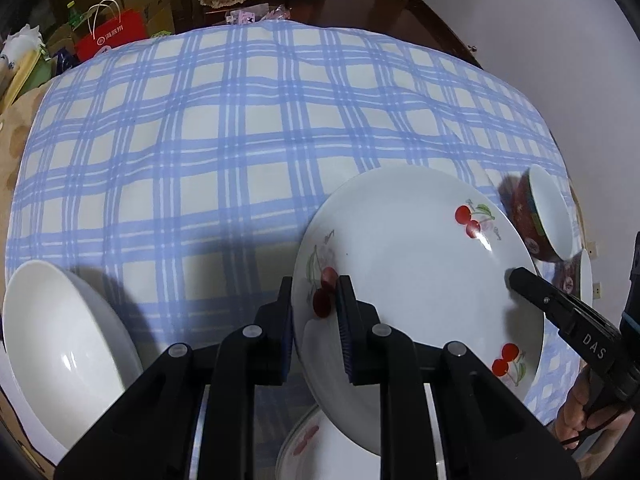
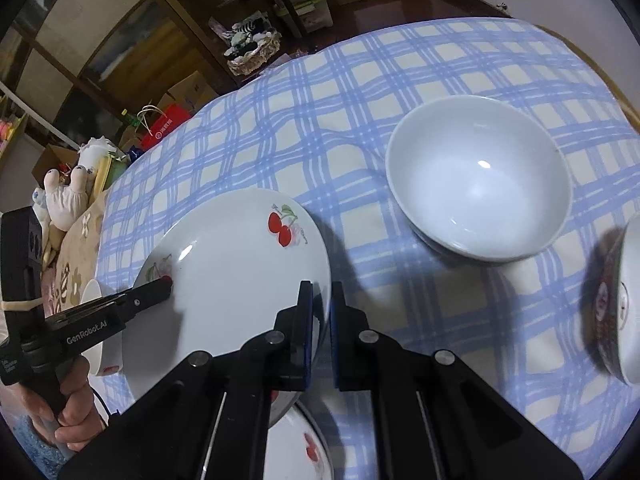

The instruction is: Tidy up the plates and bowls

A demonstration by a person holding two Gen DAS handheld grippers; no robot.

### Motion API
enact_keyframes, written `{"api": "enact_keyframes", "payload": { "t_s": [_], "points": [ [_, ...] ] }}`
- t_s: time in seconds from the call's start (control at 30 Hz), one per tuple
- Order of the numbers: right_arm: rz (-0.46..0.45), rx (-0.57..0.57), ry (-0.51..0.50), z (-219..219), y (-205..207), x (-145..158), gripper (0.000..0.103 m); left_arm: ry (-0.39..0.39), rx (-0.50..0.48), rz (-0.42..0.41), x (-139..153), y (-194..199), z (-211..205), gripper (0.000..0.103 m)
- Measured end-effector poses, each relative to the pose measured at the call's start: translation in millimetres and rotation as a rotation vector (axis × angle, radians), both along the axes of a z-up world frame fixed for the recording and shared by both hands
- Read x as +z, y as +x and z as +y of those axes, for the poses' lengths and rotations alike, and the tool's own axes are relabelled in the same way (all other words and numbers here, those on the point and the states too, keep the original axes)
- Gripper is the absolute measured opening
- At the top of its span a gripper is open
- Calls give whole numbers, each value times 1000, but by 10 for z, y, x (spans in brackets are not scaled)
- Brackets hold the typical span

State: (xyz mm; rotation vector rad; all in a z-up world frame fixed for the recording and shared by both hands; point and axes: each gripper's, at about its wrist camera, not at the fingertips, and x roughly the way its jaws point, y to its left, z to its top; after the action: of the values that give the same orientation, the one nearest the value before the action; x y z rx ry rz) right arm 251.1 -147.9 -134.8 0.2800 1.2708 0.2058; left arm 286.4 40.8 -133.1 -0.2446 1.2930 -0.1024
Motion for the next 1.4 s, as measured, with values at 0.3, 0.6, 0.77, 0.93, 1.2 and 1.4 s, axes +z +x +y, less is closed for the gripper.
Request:
{"api": "enact_keyframes", "payload": {
  "t_s": [0.3, 0.6, 0.77, 0.93, 1.2, 1.4],
  "points": [
    [-48, 9, 20, 4, -247, 388, 8, -19, 0, -45, 383, -276, 54, 19],
    [-71, 10, 25, 36, -684, 644, 8, 11, -46, -59, 664, -785, 25, 20],
    [-66, 7, 16, 62, -939, 626, 8, 10, -41, -39, 610, -1025, 51, 20],
    [-65, 27, -17, 137, -1080, 559, 8, 6, -29, -15, 469, -1197, 93, 20],
    [-57, 64, -61, 203, -1162, 348, 8, 34, -34, 14, 206, -1230, 57, 21],
    [-32, 82, -71, 205, -1141, 125, 8, 64, -42, 60, -69, -1183, 9, 20]
  ]
}}
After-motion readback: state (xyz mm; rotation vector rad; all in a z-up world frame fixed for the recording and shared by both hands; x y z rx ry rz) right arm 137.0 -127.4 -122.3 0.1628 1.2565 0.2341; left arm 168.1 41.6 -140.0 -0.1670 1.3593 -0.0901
